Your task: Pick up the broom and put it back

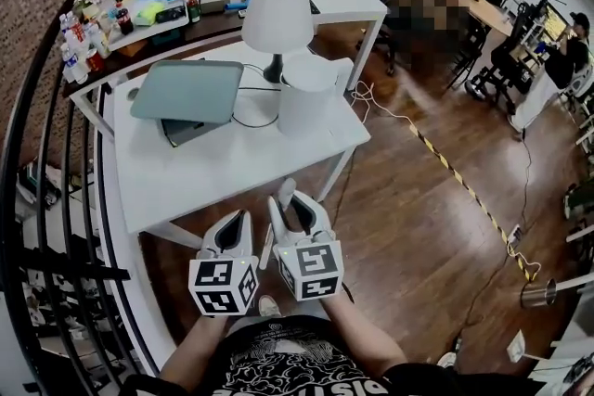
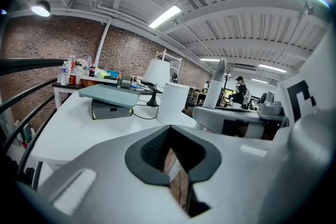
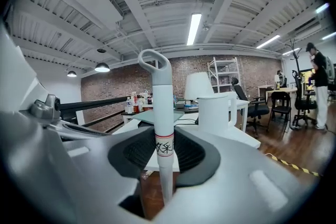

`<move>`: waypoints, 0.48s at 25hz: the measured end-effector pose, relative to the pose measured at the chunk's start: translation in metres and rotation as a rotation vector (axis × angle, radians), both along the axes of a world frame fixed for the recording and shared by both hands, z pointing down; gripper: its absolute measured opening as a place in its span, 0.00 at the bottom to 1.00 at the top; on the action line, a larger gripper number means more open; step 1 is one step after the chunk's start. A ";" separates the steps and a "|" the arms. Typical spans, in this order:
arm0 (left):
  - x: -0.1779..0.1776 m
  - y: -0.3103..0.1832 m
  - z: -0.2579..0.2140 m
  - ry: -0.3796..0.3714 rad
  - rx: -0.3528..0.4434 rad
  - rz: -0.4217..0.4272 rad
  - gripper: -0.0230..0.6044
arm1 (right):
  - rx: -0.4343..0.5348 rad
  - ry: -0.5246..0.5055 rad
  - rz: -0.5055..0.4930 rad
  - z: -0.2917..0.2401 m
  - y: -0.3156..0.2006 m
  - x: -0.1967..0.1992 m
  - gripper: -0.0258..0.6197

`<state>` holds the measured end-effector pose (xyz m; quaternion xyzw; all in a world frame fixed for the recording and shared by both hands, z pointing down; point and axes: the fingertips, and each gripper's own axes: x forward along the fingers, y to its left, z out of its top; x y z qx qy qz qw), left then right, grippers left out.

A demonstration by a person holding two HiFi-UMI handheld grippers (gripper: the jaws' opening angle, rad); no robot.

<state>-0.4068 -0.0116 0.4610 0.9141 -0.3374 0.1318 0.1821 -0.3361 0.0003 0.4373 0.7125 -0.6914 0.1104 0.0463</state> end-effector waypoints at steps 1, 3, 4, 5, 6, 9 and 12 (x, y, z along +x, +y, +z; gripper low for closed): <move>0.007 0.002 0.000 0.001 0.001 0.015 0.05 | 0.000 -0.003 0.015 0.000 0.004 0.006 0.20; 0.023 0.007 -0.002 0.004 0.006 0.050 0.05 | 0.002 -0.011 0.050 -0.001 0.012 0.021 0.20; 0.032 0.010 -0.003 0.006 0.008 0.068 0.05 | 0.004 -0.014 0.068 -0.002 0.016 0.029 0.20; 0.041 0.013 -0.004 0.008 0.010 0.087 0.05 | 0.005 -0.018 0.086 -0.004 0.020 0.038 0.20; 0.051 0.016 -0.005 0.010 0.012 0.106 0.05 | 0.008 -0.021 0.103 -0.006 0.025 0.047 0.20; 0.083 0.025 -0.007 0.015 0.012 0.159 0.05 | 0.020 -0.026 0.154 -0.012 0.038 0.074 0.20; 0.116 0.039 -0.010 0.020 0.016 0.207 0.05 | 0.031 -0.022 0.199 -0.018 0.055 0.102 0.20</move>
